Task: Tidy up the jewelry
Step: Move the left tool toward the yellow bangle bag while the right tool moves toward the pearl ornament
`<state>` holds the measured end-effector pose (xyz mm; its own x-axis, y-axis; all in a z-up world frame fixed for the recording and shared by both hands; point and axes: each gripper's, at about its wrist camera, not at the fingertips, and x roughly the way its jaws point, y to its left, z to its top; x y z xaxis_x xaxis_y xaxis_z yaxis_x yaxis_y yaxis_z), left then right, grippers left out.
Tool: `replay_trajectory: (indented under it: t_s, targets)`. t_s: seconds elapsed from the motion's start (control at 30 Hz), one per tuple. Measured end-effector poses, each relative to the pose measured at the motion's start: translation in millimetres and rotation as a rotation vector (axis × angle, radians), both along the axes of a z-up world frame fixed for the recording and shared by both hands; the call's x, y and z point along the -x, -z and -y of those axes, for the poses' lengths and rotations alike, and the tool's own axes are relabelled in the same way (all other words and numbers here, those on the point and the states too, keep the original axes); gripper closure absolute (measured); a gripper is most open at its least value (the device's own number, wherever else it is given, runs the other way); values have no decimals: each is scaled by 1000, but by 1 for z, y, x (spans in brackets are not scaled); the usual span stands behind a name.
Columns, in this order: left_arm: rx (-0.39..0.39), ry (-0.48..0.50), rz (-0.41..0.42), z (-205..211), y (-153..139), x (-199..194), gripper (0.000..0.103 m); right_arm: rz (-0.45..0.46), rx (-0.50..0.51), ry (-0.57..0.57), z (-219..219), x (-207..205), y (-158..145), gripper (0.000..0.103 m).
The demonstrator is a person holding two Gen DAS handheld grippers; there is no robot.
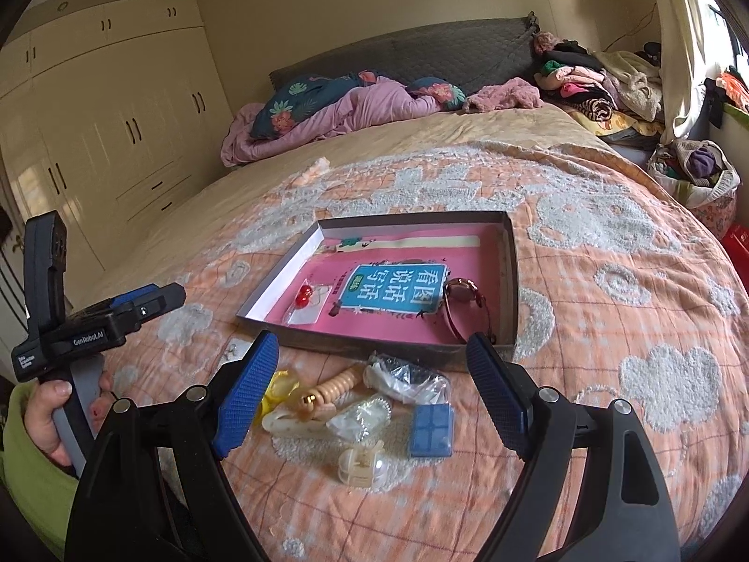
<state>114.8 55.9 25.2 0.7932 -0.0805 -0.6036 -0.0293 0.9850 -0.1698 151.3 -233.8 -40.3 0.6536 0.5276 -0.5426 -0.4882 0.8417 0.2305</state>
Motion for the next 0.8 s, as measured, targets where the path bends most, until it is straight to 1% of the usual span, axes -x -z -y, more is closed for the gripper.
replay_trajectory:
  t_s: [0.17,0.27,0.4,0.8]
  targets:
    - [-28,17,-21,8,8,10,10,-12,8,-5,0,7,3,22]
    - [-38,41,-31,12,13,16,10,-22,11,-5,2,9,5,22]
    - [-71,75,-45,22,20,24,10,-35,18,-3,3,12,9,22]
    - [-116,122,-108,36,38,35,10,-74,49,-37,-2,23,24,22]
